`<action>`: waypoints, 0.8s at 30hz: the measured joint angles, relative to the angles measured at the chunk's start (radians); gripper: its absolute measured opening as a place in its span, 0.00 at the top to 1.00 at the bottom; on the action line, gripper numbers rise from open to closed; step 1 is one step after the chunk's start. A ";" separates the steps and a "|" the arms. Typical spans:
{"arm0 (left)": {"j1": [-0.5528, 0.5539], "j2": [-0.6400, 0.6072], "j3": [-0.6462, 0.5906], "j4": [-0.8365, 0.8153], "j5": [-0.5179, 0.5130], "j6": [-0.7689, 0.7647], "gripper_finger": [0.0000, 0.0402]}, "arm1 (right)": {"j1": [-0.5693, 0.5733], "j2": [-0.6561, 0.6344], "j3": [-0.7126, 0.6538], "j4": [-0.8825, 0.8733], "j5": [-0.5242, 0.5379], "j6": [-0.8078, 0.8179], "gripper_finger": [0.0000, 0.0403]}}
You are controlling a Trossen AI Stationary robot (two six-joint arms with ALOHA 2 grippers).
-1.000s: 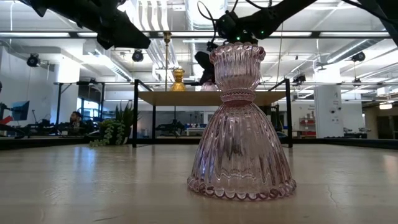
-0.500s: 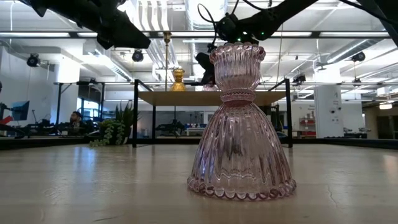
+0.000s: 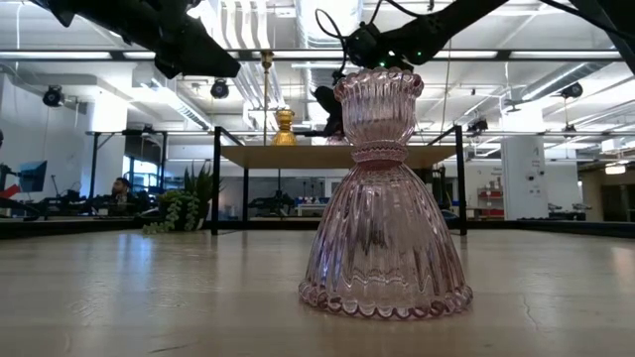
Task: Pick & Place candle stick holders
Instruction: Put the top right pink glass candle holder on the shelf
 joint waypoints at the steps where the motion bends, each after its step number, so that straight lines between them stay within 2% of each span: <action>1: 0.000 0.000 0.000 -0.001 0.000 0.000 0.66 | -0.001 0.000 -0.001 -0.004 0.000 0.000 0.70; 24: 0.000 0.000 0.000 -0.002 0.021 -0.003 0.66 | 0.000 0.013 0.000 -0.003 -0.007 0.011 0.70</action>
